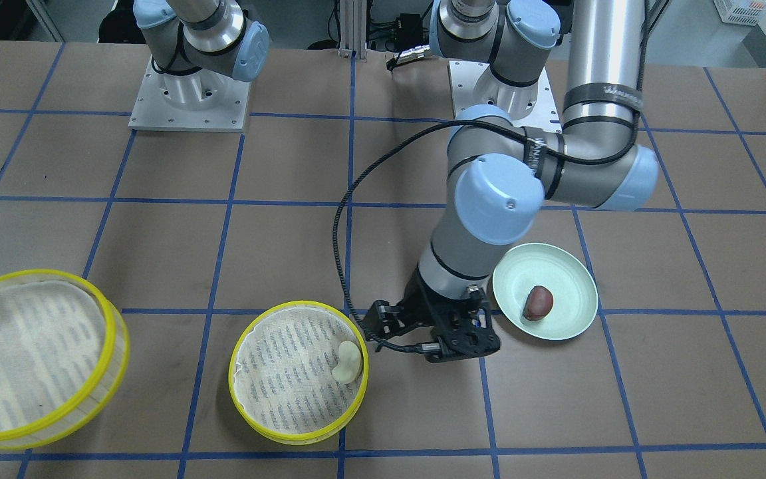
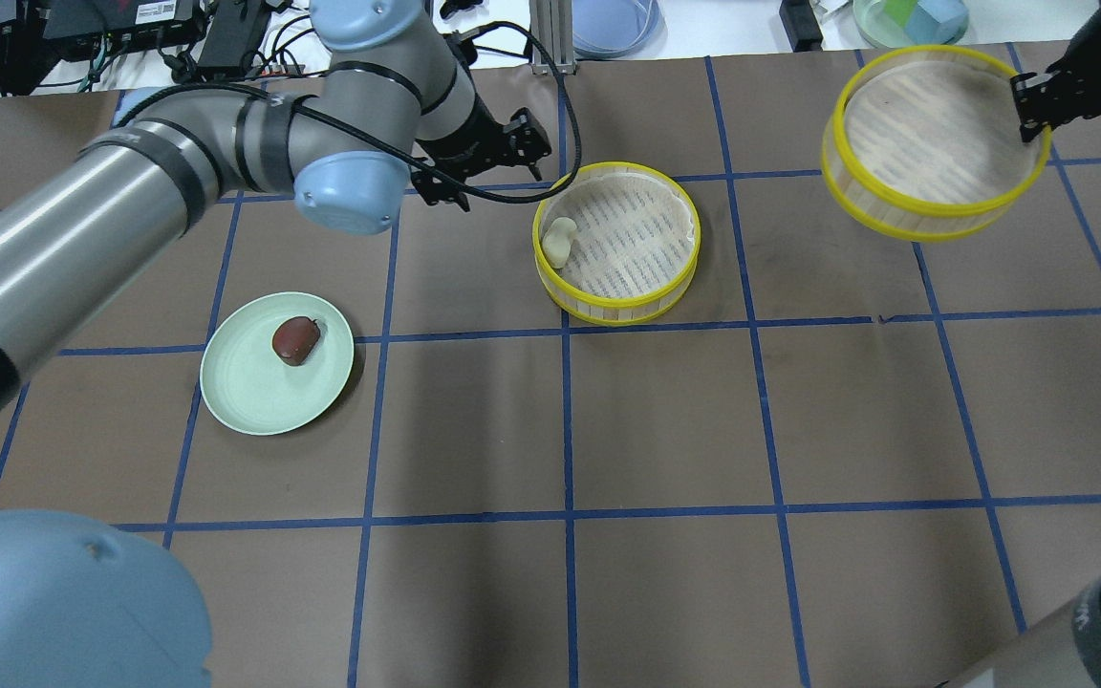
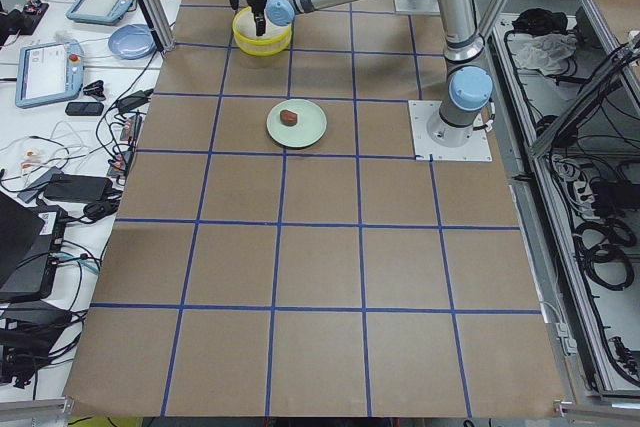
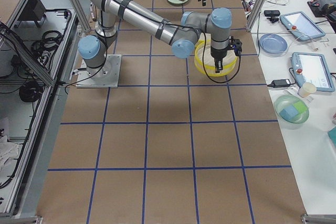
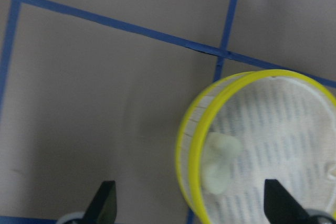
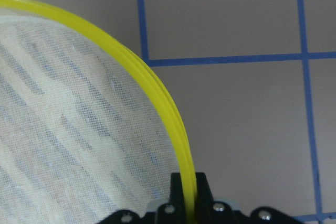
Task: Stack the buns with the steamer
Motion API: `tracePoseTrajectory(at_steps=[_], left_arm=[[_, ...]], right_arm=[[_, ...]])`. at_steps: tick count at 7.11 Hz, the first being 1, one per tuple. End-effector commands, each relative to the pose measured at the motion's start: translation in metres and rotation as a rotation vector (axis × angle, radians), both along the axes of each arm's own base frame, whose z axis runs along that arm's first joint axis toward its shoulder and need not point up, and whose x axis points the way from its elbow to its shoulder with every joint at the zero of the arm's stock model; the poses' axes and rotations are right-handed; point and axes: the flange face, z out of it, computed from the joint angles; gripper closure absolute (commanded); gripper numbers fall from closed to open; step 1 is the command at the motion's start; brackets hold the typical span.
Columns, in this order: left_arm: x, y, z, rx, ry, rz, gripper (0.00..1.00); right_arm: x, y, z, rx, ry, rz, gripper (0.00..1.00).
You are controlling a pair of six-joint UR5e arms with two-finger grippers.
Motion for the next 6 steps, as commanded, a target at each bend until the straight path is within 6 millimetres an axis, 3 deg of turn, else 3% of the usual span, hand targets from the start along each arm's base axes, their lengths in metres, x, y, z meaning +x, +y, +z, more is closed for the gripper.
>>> tracePoseTrajectory(at_steps=[1,2,3,4,6], left_arm=[[0.109,-0.005,0.01,0.055,-0.195,-0.162,0.0],[0.155,-0.002,0.004,0.09,-0.19,-0.157,0.0],[0.179,0.01,-0.014,0.13,-0.197,-0.217,0.0],[0.187,0.033,-0.035,0.172,-0.186,-0.306,0.0],[0.204,0.053,-0.069,0.224,-0.166,-0.457,0.0]], right_arm=[[0.102,0.004,0.004,-0.005,-0.034,-0.036,1.0],[0.164,0.009,0.003,-0.002,-0.039,-0.048,1.0],[0.225,0.019,0.006,-0.01,-0.006,-0.073,1.0],[0.267,0.027,0.0,-0.001,-0.014,-0.039,1.0],[0.277,0.029,-0.027,0.044,-0.022,-0.019,1.0]])
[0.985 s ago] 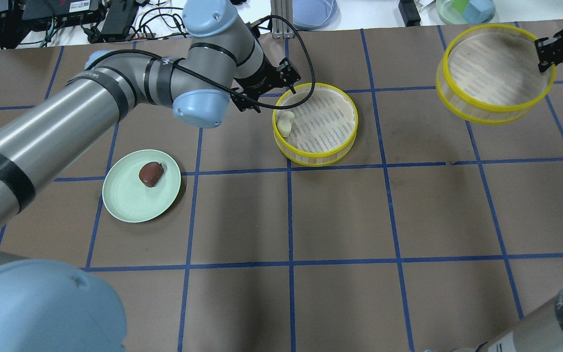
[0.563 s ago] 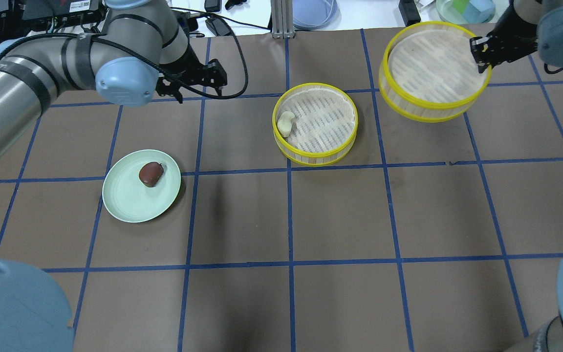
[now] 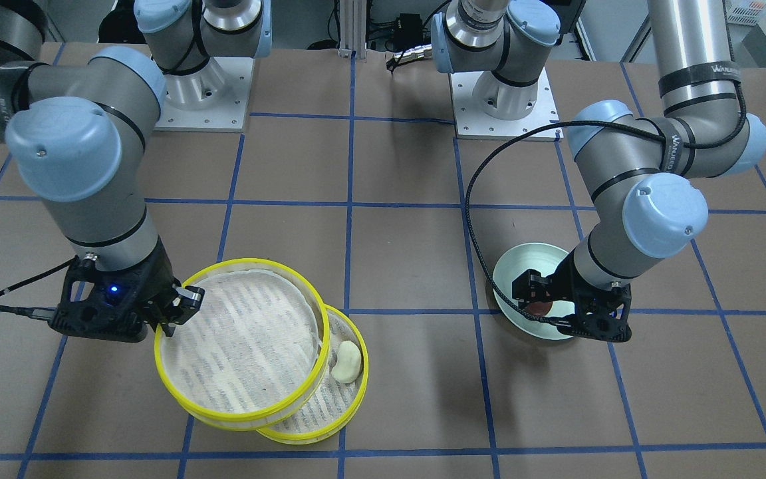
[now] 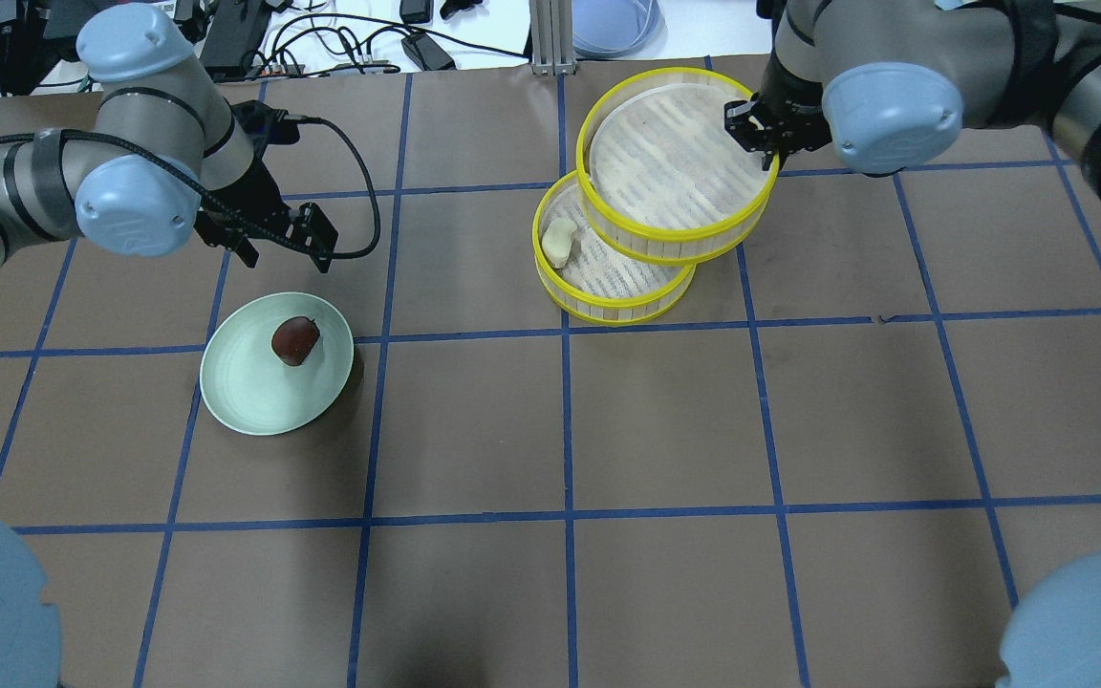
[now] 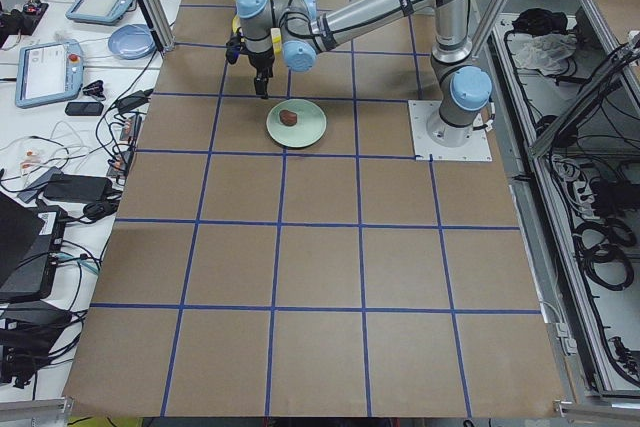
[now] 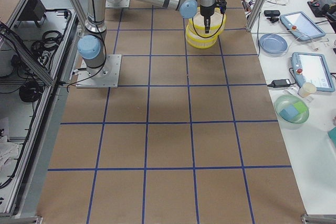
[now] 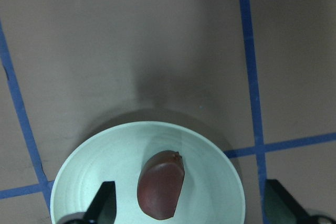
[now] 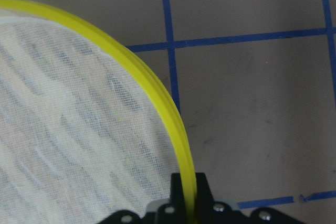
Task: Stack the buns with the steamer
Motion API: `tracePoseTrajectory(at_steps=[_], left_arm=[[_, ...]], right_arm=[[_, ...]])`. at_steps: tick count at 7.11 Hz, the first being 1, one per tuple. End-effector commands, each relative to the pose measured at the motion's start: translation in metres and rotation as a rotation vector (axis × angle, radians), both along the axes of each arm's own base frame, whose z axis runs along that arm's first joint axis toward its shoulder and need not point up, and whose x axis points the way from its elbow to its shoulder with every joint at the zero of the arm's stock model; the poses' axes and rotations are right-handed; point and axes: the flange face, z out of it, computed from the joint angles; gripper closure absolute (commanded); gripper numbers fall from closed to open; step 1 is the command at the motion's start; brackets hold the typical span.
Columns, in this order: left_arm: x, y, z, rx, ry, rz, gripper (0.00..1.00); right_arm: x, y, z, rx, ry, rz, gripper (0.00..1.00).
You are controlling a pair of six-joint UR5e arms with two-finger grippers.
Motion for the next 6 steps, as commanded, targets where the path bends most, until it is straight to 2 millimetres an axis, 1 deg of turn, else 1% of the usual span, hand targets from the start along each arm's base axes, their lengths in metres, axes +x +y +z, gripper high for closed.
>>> tracePoseTrajectory(at_steps=[1,2,5,6], left_arm=[[0.025,0.011,-0.03,0.058,0.036,-0.119,0.0],[0.025,0.012,-0.042,0.079,0.049,-0.179,0.0],[0.023,0.025,-0.086,0.145,0.07,-0.177,0.0],[0.022,0.026,-0.095,0.152,0.071,-0.177,0.0]], right_arm=[[0.017,0.001,-0.036,0.052,-0.035,0.023,1.0],[0.022,-0.001,-0.05,0.076,-0.068,0.025,1.0],[0.026,-0.007,-0.07,0.09,-0.072,0.03,1.0],[0.026,-0.009,-0.069,0.073,-0.073,0.029,1.0]])
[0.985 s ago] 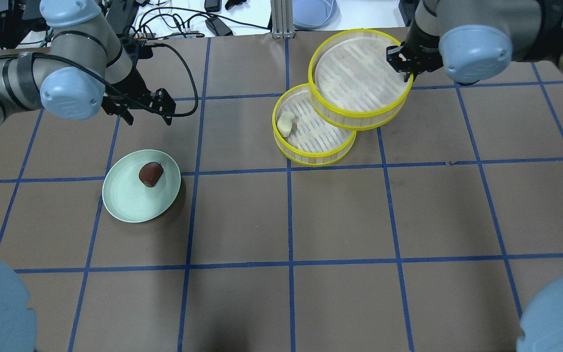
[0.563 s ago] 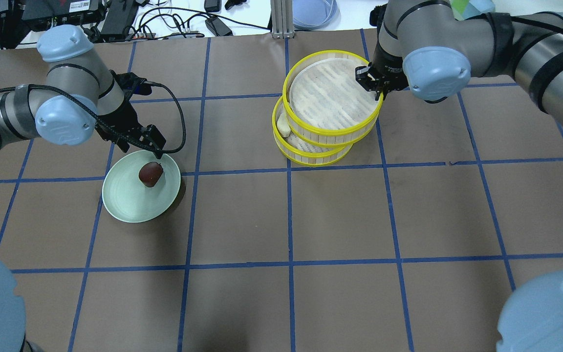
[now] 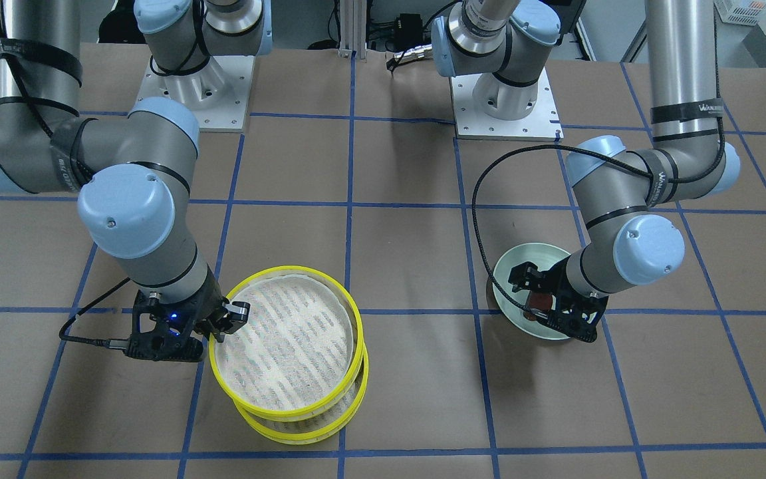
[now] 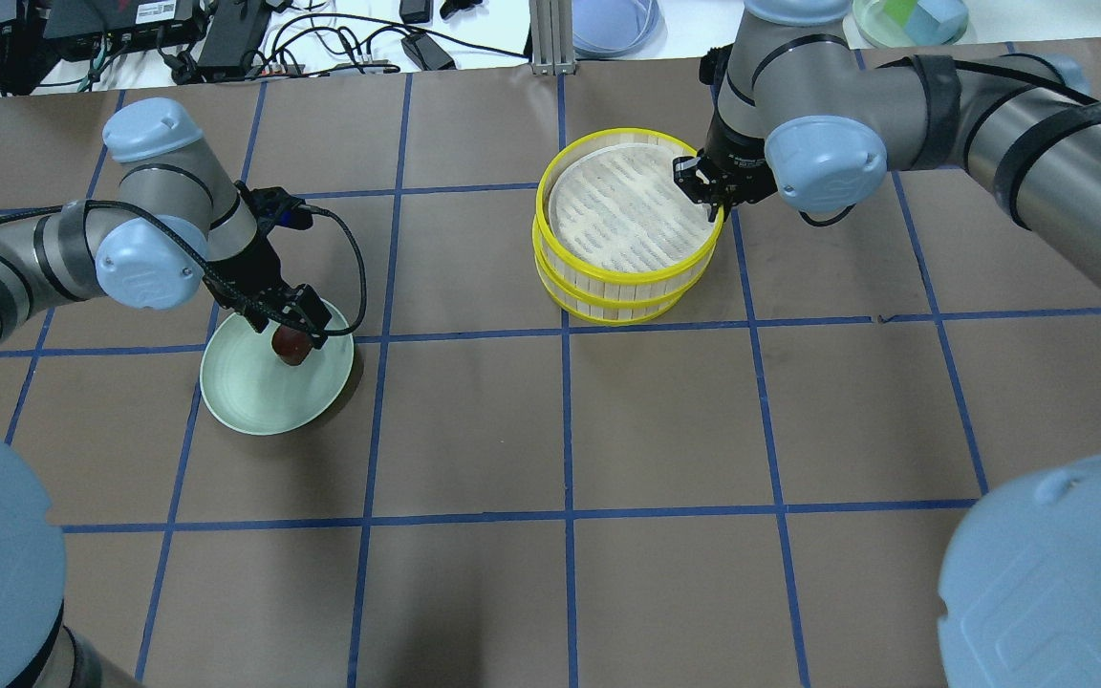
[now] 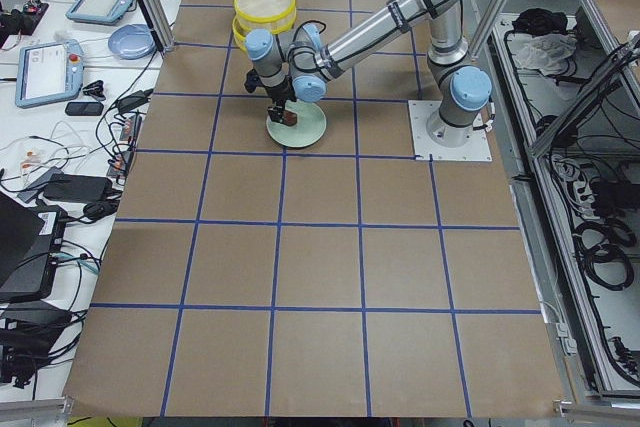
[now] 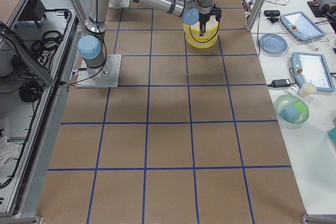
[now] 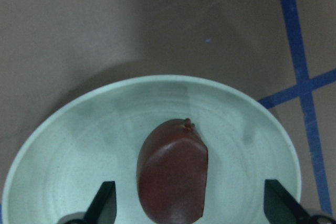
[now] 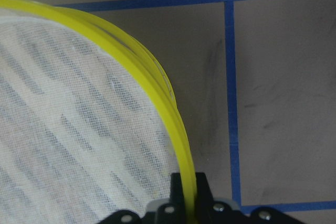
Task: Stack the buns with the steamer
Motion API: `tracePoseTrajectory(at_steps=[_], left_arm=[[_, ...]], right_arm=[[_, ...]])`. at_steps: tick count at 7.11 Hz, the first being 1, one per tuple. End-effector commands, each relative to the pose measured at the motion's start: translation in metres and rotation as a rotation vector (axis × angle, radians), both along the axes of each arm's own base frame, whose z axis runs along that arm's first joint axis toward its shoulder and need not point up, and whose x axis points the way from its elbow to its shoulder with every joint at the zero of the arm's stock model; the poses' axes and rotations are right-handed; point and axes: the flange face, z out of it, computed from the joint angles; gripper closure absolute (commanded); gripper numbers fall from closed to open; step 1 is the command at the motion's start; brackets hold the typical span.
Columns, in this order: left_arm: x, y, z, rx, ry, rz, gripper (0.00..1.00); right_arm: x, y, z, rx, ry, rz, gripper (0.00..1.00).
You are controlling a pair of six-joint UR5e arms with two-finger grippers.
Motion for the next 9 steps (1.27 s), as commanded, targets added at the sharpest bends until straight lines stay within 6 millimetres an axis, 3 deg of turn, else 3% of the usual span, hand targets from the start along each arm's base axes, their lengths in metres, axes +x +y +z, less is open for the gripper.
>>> tracePoseTrajectory(at_steps=[1,2,3,5,6,9], left_arm=[[0.002,0.0,-0.013,0.018,-0.012,-0.004,0.34],[0.002,0.001,-0.014,0.023,-0.011,-0.006,0.8],[0.001,0.001,-0.014,0.021,-0.011,-0.001,1.0],[0.004,-0.013,0.001,-0.016,-0.023,0.053,1.0],[0.006,-0.02,0.017,-0.049,-0.039,0.064,1.0],[0.009,-0.031,0.065,-0.131,-0.084,0.212,1.0]], right_arm=[[0.001,-0.004,-0.002,-0.024,-0.004,0.002,1.0],[0.003,-0.006,0.002,-0.055,-0.019,0.003,1.0],[0.004,-0.007,0.0,-0.054,-0.02,0.006,1.0],[0.004,-0.009,-0.005,-0.046,-0.019,0.009,1.0],[0.004,-0.012,-0.015,-0.042,-0.018,0.012,1.0],[0.004,-0.013,-0.016,-0.046,-0.018,0.008,1.0]])
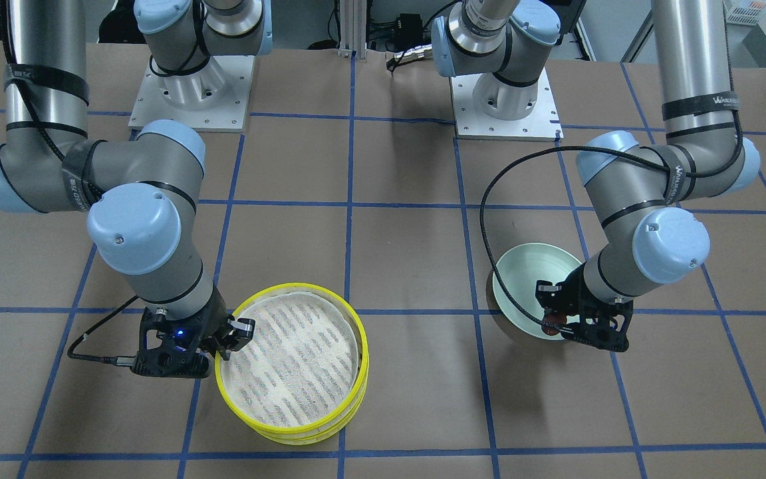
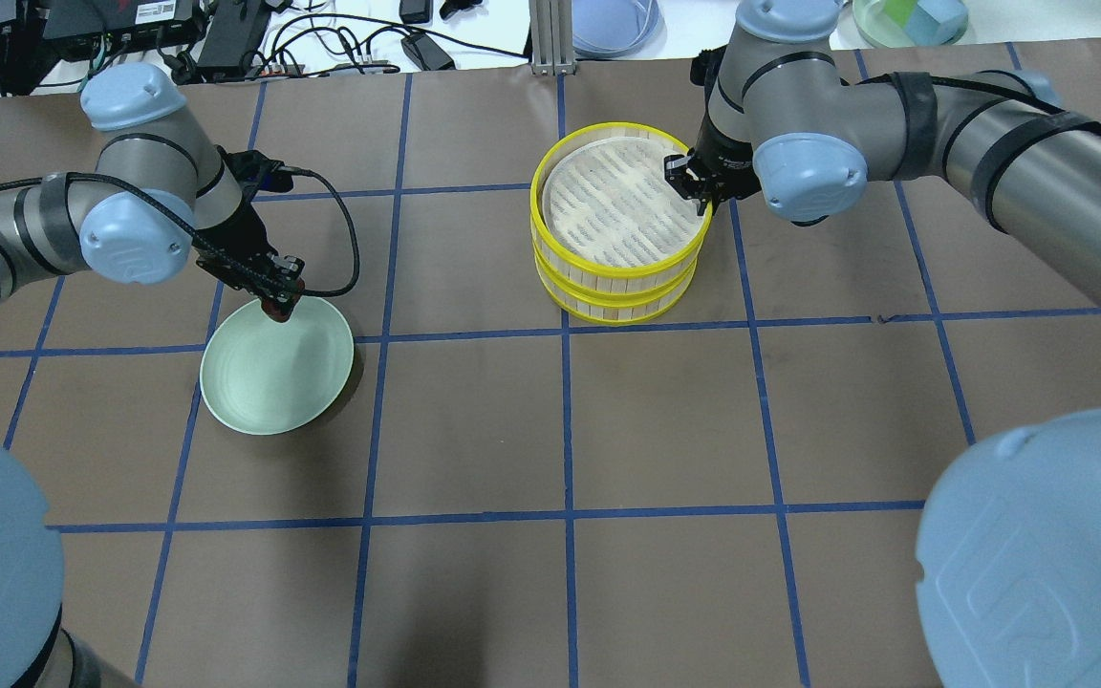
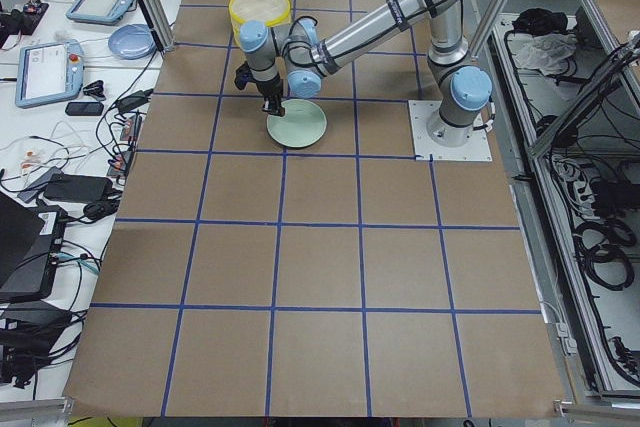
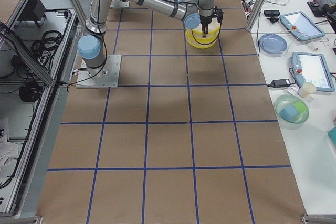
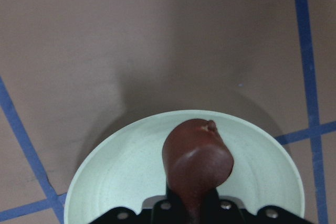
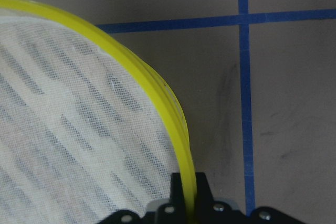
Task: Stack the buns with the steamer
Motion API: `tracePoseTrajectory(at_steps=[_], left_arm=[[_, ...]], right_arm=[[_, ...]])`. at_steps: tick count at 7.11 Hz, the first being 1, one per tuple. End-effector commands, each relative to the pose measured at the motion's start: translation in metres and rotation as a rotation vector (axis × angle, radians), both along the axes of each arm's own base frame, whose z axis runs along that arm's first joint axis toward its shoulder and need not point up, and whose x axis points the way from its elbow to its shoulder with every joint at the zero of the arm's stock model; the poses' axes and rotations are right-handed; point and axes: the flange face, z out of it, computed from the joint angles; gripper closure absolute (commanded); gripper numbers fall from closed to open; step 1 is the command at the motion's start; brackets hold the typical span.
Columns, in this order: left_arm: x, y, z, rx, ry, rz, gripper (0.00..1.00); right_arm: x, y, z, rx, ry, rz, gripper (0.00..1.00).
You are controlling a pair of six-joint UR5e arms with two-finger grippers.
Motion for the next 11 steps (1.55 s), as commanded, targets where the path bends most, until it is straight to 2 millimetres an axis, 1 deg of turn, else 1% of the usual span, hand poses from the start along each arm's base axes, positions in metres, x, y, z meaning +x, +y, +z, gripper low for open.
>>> tracePoseTrajectory(at_steps=[1,2,3,4,5,6,7,8,9,10,11], left_arm=[[0.001,-0.004,0.033,-0.053,-0.022,0.116,1.0],[0.0,-0.002,0.048,-0.079,-0.029,0.161,1.0],[0.001,-0.003,0.059,-0.089,-0.037,0.175,1.0],[0.001,-0.004,0.071,-0.1,-0.045,0.179,1.0],[0.001,-0.002,0.082,-0.12,-0.047,0.18,1.0],[-0.003,-0.002,0.094,-0.142,-0.048,0.2,1.0],[-0.015,-0.003,0.113,-0.181,-0.037,0.261,1.0],[-0.035,0.002,0.136,-0.22,-0.041,0.264,1.0],[-0.041,0.005,0.142,-0.227,-0.046,0.255,1.0],[-0.041,0.002,0.136,-0.224,-0.044,0.255,1.0],[-0.043,0.002,0.137,-0.225,-0.035,0.258,1.0]], right_arm=[[0.0,-0.001,-0.002,0.0,0.001,-0.003,1.0],[0.0,0.0,-0.004,0.003,0.001,-0.006,1.0],[0.0,-0.002,-0.011,0.014,0.0,-0.006,1.0],[0.0,-0.002,-0.012,0.016,0.0,-0.007,1.0],[0.0,-0.002,-0.013,0.018,-0.001,-0.007,0.89],[0.0,-0.002,-0.012,0.016,0.0,-0.006,0.72],[0.0,-0.002,-0.012,0.016,0.0,-0.007,0.32],[0.0,-0.001,-0.011,0.017,0.0,-0.009,0.0],[-0.001,-0.001,-0.003,0.006,-0.004,-0.01,0.0],[-0.001,0.0,0.017,-0.023,-0.007,-0.014,0.0],[-0.002,0.008,0.047,-0.06,-0.004,-0.015,0.0]])
